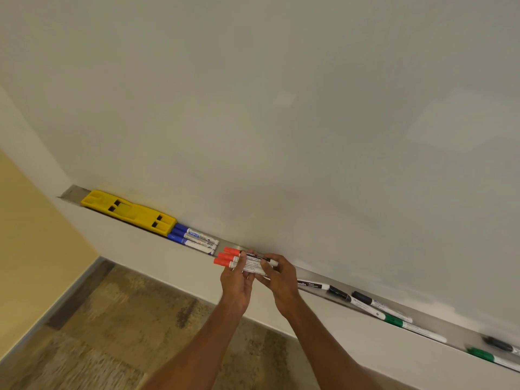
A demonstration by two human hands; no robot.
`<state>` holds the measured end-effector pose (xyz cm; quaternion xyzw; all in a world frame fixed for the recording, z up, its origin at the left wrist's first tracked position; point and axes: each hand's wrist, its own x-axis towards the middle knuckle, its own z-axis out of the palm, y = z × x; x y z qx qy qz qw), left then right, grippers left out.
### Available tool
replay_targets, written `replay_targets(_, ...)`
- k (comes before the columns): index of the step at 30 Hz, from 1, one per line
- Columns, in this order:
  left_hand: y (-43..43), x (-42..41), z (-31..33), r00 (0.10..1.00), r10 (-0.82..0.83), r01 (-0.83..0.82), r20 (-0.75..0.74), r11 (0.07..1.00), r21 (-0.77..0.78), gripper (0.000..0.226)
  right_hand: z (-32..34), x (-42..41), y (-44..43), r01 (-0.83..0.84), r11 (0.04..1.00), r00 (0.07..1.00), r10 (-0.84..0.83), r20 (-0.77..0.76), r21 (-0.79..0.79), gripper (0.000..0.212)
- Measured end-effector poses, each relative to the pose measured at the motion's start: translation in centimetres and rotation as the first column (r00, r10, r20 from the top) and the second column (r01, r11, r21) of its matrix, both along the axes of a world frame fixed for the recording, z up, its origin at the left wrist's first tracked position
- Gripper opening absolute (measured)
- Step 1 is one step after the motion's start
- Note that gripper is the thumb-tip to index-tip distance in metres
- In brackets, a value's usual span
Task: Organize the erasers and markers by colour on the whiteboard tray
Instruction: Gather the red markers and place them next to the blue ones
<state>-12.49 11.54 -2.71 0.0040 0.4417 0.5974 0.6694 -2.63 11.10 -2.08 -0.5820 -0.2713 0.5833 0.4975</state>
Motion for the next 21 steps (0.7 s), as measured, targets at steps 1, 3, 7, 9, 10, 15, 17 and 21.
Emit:
replay_targets(1,0.1,-0.2,-0.1,1.000,-0.008,0.008,-0.008,1.000,0.002,0.019,0.0,-0.2,0.0,0.007,1.000,1.000,-0.007,-0.005,0.003,0.014)
replay_targets(3,0.3,-0.5,-0.1,0.999,-0.027,0.027,-0.023,1.000,0.008,0.021,0.0,-0.4,0.2,0.025,1.000,1.000,-0.025,0.011,0.011,0.014)
replay_targets(7,1.0,-1.4,0.3,0.996,-0.041,0.045,-0.081,0.998,0.047,0.018,-0.4,-0.9,1.0,0.108,0.994,0.993,-0.109,0.043,0.026,0.016)
replay_targets(9,1.5,-2.2,0.7,0.989,-0.025,0.038,-0.149,0.995,0.089,0.019,-0.6,-1.2,1.4,0.144,0.989,0.988,-0.145,0.047,0.030,0.016)
replay_targets(10,1.7,-2.6,0.9,0.979,-0.011,0.033,-0.204,0.994,0.106,0.017,-0.6,-1.3,1.6,0.159,0.987,0.985,-0.160,0.056,0.024,0.016)
replay_targets(15,2.5,-4.9,0.8,0.877,0.030,0.031,-0.480,0.993,0.118,0.042,-0.4,-1.9,2.4,0.194,0.981,0.976,-0.192,0.100,-0.005,0.015)
replay_targets(17,2.7,-5.6,0.4,0.813,0.013,0.093,-0.582,0.984,0.152,0.042,-0.7,-2.1,2.7,0.199,0.980,0.969,-0.195,0.155,-0.011,0.014)
replay_targets(21,2.6,-6.8,-1.3,0.388,-0.015,0.424,-0.922,0.891,0.164,0.040,-1.1,-2.8,2.9,0.204,0.979,0.944,-0.193,0.269,-0.014,0.014)
